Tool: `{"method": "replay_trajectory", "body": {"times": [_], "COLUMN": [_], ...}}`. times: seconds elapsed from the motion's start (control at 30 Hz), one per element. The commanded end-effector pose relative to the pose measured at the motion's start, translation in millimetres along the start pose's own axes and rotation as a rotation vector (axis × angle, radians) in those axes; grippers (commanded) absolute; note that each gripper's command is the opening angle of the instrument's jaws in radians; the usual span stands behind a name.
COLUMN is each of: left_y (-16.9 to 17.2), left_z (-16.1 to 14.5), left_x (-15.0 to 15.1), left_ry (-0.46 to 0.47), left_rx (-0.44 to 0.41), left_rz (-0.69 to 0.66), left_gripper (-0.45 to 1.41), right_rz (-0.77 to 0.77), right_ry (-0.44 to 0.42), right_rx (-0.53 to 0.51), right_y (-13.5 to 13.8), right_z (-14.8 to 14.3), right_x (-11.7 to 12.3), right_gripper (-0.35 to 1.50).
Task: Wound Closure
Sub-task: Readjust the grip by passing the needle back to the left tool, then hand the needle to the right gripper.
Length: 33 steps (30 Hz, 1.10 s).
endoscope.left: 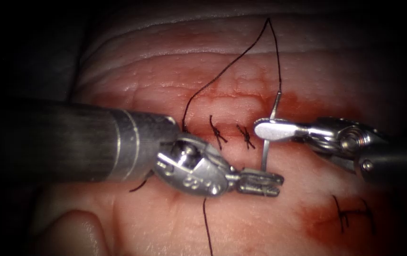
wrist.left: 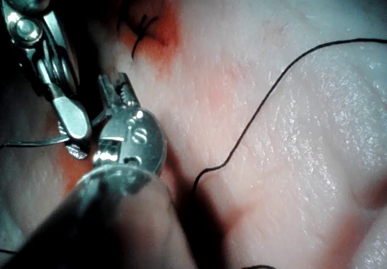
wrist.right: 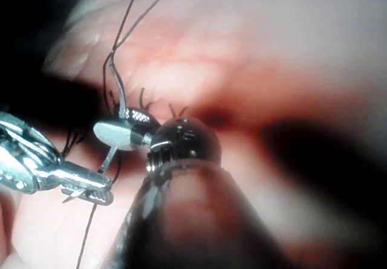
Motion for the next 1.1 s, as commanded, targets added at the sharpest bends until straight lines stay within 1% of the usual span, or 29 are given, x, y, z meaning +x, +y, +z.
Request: {"method": "replay_trajectory", "body": {"times": [0.03, 0.1, 0.17, 0.4, 0.53, 0.7, 0.93, 1.07, 1.1], "left_y": [0.2, 0.2, 0.2, 0.6, 1.0, 1.3, 1.4, 1.5, 1.5], "left_z": [0.6, 0.7, 0.7, 1.2, 1.6, 1.9, 1.9, 1.9, 1.9], "left_x": [-0.3, -0.2, -0.2, -0.2, -0.2, -0.2, 0.0, 0.3, 0.3], "left_ry": [-0.001, -0.006, -0.011, -0.025, -0.032, -0.041, -0.043, -0.045, -0.045], "left_rx": [0.002, 0.003, 0.004, 0.007, 0.01, -0.004, -0.004, -0.004, -0.004], "left_rz": [0.0, 0.016, 0.027, 0.041, 0.062, 0.076, 0.077, 0.076, 0.076], "left_gripper": [-0.45, -0.45, -0.45, -0.45, -0.45, -0.45, -0.45, -0.45, -0.45], "right_rz": [0.02, 0.032, 0.038, 0.058, 0.064, 0.076, 0.076, 0.076, 0.076], "right_ry": [0.005, 0.007, 0.005, 0.004, 0.003, 0.002, 0.004, 0.007, 0.011], "right_rx": [0.007, 0.01, 0.011, 0.012, 0.013, 0.014, 0.011, 0.008, 0.004], "right_y": [0.4, 0.5, 0.4, 0.1, 0.1, 0.0, 0.1, 0.2, 0.2], "right_z": [0.7, 0.7, 0.7, 0.6, 0.6, 0.5, 0.5, 0.5, 0.5], "right_x": [-0.3, -0.3, -0.4, -0.4, -0.4, -0.4, -0.4, -0.2, -0.2], "right_gripper": [0.83, 0.84, 0.81, 0.79, 0.72, 0.54, 0.49, 0.42, 0.37]}}
